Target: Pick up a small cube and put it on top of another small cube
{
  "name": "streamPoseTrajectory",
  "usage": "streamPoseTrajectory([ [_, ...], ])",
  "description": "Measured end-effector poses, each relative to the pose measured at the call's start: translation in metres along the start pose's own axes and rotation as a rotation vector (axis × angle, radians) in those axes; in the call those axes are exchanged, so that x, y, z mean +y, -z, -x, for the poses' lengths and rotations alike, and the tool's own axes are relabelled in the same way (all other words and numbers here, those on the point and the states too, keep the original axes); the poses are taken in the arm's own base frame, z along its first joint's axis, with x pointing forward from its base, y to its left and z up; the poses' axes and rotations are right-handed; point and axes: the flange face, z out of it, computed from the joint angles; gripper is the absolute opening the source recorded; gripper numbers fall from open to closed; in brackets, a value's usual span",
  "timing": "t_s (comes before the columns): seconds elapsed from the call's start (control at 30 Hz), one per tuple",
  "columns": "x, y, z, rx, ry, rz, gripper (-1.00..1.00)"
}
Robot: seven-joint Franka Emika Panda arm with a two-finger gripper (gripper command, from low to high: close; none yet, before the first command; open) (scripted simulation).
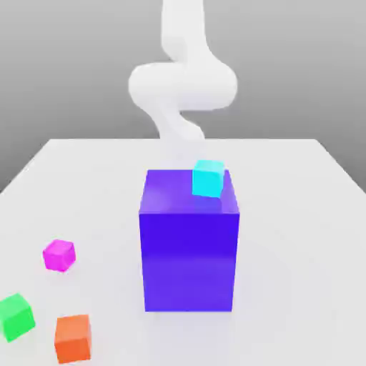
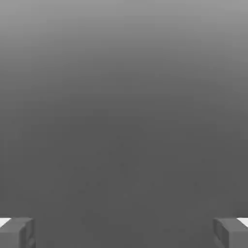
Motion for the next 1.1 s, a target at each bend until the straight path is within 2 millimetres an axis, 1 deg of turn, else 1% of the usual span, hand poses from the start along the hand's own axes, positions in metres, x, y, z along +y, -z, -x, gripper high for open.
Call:
streamPoseTrajectory([
  [0.07,0.036,-0.05,-0.014,-0.052,-0.024,0.047,0.0],
  [0.17,0.094,-0.117,-0.022,-0.122,-0.059,0.117,0.0],
  [0.27,0.159,-0.172,-0.019,-0.186,-0.094,0.191,0.0],
  [0.37,0.23,-0.217,-0.003,-0.246,-0.131,0.273,0.0],
  [0.47,0.309,-0.251,0.024,-0.307,-0.171,0.37,0.0],
  [0.53,0.36,-0.262,0.047,-0.342,-0.195,0.436,0.0],
  [0.57,0.383,-0.265,0.059,-0.358,-0.206,0.469,0.0],
  [0.6,0.411,-0.262,0.07,-0.368,-0.232,0.506,0.0],
  [0.67,0.454,-0.257,0.094,-0.393,-0.259,0.573,0.0],
  [0.7,0.467,-0.255,0.1,-0.395,-0.272,0.59,0.0],
  [0.77,0.467,-0.263,0.105,-0.404,-0.243,0.596,0.0],
  [0.93,0.478,-0.277,0.11,-0.398,-0.232,0.603,0.0],
  [1.1,0.489,-0.295,0.122,-0.402,-0.234,0.603,0.0],
])
